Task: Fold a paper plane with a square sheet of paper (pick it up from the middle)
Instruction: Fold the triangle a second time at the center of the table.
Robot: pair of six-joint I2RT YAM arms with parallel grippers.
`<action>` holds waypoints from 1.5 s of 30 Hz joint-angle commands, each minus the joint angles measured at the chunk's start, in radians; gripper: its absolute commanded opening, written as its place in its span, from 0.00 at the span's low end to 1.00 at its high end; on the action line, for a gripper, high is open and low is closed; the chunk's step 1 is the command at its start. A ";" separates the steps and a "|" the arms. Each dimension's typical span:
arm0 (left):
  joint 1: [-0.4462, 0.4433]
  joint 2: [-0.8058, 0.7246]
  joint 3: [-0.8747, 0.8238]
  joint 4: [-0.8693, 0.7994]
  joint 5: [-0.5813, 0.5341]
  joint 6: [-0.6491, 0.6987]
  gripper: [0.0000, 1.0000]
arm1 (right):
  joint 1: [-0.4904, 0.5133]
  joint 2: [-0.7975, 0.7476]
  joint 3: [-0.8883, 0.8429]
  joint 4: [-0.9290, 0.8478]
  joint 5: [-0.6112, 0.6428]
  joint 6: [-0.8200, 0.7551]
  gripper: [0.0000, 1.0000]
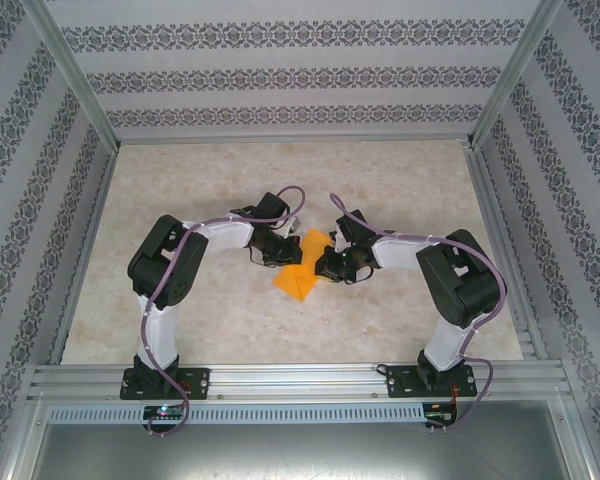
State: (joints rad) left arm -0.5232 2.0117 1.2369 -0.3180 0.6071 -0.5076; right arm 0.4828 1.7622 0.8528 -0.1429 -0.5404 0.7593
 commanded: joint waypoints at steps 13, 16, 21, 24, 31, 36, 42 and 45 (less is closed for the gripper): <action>0.005 0.120 -0.029 -0.013 -0.047 0.024 0.00 | 0.147 -0.097 -0.006 0.018 0.031 0.110 0.13; 0.005 0.130 -0.029 -0.010 -0.038 0.023 0.00 | 0.181 -0.066 -0.001 0.043 0.031 0.123 0.12; 0.004 0.128 -0.033 -0.015 -0.041 0.025 0.00 | 0.192 -0.015 0.025 0.038 0.053 0.107 0.11; 0.005 0.127 -0.040 -0.015 -0.044 0.029 0.00 | 0.193 0.007 0.039 0.001 0.068 0.085 0.11; 0.003 0.132 -0.043 -0.012 -0.041 0.029 0.00 | 0.186 0.000 0.034 -0.050 0.096 0.054 0.10; 0.004 0.140 -0.040 -0.015 -0.043 0.034 0.00 | 0.186 -0.003 0.021 -0.053 0.092 0.054 0.09; 0.005 0.146 -0.039 -0.017 -0.044 0.036 0.00 | 0.187 -0.008 -0.012 -0.026 0.081 0.069 0.09; 0.006 0.150 -0.039 -0.021 -0.050 0.039 0.00 | 0.189 -0.020 -0.036 -0.018 0.077 0.076 0.09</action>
State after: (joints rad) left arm -0.5213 2.0552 1.2480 -0.2493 0.6891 -0.5037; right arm 0.6701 1.7554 0.8551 -0.1295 -0.4759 0.8322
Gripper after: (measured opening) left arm 0.062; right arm 0.092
